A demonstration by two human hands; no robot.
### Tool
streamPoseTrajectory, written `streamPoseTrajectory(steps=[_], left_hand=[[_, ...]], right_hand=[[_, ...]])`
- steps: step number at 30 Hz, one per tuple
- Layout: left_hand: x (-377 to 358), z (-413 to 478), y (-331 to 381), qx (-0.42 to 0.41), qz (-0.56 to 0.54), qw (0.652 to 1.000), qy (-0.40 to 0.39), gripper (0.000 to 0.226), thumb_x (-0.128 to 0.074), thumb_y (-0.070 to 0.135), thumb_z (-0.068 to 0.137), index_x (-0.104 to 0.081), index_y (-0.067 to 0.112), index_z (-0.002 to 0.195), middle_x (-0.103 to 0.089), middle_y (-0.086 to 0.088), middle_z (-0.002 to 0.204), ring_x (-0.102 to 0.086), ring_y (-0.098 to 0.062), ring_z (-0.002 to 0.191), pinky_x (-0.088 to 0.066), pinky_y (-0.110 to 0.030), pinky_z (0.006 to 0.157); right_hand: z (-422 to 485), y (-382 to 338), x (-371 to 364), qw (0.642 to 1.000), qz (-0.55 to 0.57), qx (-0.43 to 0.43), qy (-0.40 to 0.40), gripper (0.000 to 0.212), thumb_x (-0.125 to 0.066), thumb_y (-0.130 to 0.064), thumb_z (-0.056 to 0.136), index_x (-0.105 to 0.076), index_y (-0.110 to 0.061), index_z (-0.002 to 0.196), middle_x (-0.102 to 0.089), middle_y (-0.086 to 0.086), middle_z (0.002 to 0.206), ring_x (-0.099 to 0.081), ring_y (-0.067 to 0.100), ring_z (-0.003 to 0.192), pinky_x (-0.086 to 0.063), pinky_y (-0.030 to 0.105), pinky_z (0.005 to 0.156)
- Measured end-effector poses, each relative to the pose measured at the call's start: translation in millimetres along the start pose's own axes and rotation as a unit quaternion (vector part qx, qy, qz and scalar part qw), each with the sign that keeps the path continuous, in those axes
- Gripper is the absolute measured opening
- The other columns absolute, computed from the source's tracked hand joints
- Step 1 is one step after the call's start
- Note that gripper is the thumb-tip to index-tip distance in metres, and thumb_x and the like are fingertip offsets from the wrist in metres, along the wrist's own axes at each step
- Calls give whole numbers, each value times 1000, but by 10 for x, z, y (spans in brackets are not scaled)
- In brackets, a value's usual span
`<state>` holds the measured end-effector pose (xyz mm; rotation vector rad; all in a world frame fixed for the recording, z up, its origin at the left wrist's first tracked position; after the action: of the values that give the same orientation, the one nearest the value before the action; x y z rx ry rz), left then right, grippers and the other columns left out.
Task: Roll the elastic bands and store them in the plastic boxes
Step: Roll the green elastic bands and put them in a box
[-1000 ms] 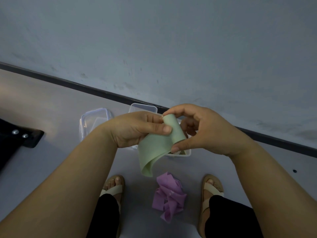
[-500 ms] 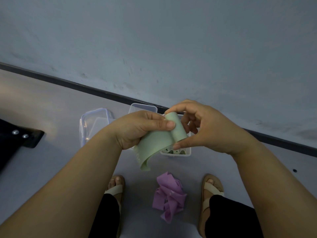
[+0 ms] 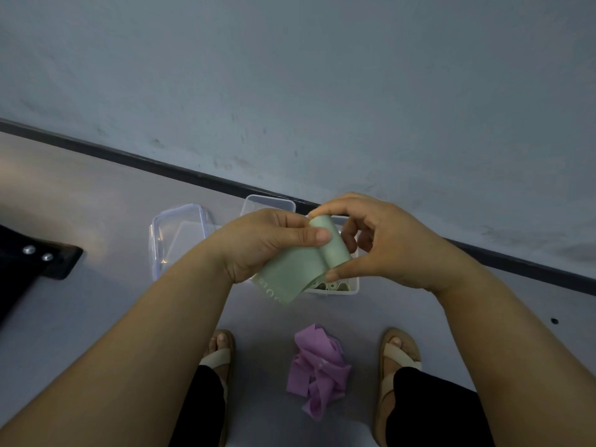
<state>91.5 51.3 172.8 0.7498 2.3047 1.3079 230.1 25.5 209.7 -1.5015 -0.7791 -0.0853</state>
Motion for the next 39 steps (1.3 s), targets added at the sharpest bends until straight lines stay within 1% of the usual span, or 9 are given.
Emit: streamPoseTrajectory(steps=[5,9,12,20,23,26,31,35,39], left_hand=[[46,-1,38,-26,-42,998,39,26,-76,32,68,-74,14,87,-72,-11,86,-66,-21,74,-52,-32,71],[65,19,90,-69,-111,987,95,34,-76,30,67,-71,10,95,-71,-10,91,-64,-18,77,-52,-29,71],[45,35,114,-94,-155,977,110,28,-70,26,69,-70,11,92,-70,-9,90,-65,-19,80,-53,-33,77],[-27,46,136,-115,-165,974,102,41,-67,23,66,-64,9,104,-70,-8,93,-68,-18,84,-57,-30,77],[-15,32,143,-117,-131,978,110,39,-67,25,67,-66,10,103,-71,-8,93,-69,-20,87,-57,-33,81],[-2,10,153,-118,-90,981,123,41,-65,34,68,-67,12,103,-71,-13,101,-68,-25,92,-56,-36,82],[24,-1,177,-126,-76,980,137,23,-64,24,79,-69,14,99,-71,-14,98,-69,-23,89,-57,-34,81],[50,-1,180,-139,-97,975,143,20,-64,11,80,-67,12,100,-72,-9,90,-70,-18,83,-58,-31,77],[57,-14,198,-151,-113,971,147,21,-65,4,80,-66,11,99,-71,-8,84,-69,-18,79,-58,-32,77]], right_hand=[[-11,78,6,992,104,-66,14,74,-80,-38,54,-45,-48,118,-53,-22,117,-60,6,95,-52,26,81],[35,162,16,959,229,-122,114,55,-60,-56,57,-58,-27,104,-66,-6,94,-65,10,80,-55,28,78],[74,177,-56,942,253,-143,166,61,-49,-63,65,-62,-12,97,-67,0,79,-65,13,73,-55,34,77],[82,133,-35,922,257,-105,269,16,-55,-32,89,-60,-17,88,-66,1,80,-64,7,67,-56,23,64],[70,121,-6,924,252,-98,270,10,-56,-28,89,-60,-19,88,-65,9,82,-62,13,70,-55,32,67],[68,96,22,932,227,-90,267,5,-58,-29,87,-60,-25,87,-62,22,90,-59,19,76,-53,42,74],[80,108,30,938,222,-68,256,7,-59,-22,88,-60,-29,87,-57,2,75,-60,8,70,-55,29,70],[92,108,32,943,224,-54,239,11,-60,-19,87,-60,-29,91,-58,11,82,-62,19,79,-55,38,77],[108,160,1,940,244,-69,228,12,-59,-22,89,-60,-31,96,-58,2,81,-63,17,82,-56,38,79]])
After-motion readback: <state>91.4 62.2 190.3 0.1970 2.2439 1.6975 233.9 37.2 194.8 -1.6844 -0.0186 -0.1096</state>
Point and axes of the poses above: each hand's wrist, its own z-axis towards the middle knuckle, its own x-axis out of the back of the hand, y = z × x, the point moved 5 cm from there along z, towards the middle knuckle
